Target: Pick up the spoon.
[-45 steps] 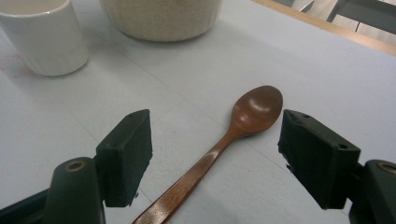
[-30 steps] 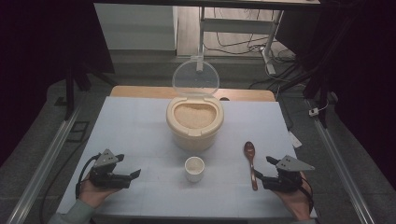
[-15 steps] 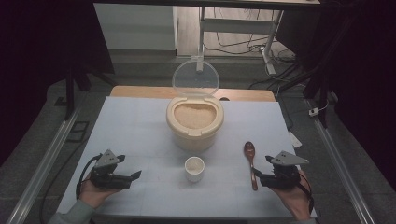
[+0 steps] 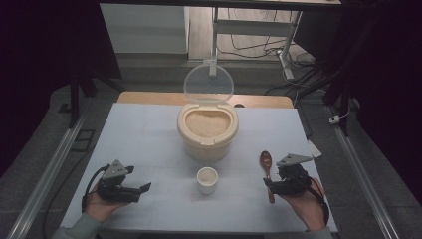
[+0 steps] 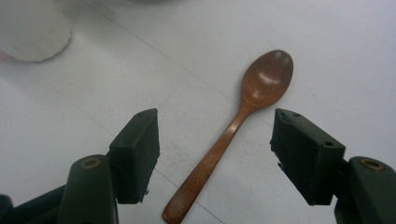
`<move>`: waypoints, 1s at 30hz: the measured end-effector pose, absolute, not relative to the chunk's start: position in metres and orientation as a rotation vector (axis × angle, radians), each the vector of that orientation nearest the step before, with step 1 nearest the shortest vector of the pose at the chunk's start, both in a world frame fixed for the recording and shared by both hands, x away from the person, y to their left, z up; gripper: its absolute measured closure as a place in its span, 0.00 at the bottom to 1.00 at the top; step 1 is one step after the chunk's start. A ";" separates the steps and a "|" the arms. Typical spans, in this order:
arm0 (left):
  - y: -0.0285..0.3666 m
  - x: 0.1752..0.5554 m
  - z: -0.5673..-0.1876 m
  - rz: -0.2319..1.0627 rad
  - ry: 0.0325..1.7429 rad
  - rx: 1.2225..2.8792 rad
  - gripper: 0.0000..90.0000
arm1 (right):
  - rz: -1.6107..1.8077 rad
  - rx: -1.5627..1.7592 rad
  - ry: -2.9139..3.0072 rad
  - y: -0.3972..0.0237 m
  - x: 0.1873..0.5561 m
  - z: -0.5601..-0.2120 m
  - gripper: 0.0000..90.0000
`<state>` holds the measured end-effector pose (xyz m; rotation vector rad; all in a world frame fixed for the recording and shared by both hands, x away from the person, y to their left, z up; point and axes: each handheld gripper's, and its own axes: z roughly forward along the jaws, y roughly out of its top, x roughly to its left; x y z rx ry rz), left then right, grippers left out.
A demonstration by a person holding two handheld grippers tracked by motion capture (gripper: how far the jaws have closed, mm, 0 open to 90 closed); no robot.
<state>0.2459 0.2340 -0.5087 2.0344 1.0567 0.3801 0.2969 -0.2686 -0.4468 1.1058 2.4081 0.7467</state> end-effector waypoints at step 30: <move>0.232 0.246 -0.513 0.374 1.052 2.063 0.12 | 0.482 1.424 2.415 -0.254 0.320 -0.489 0.54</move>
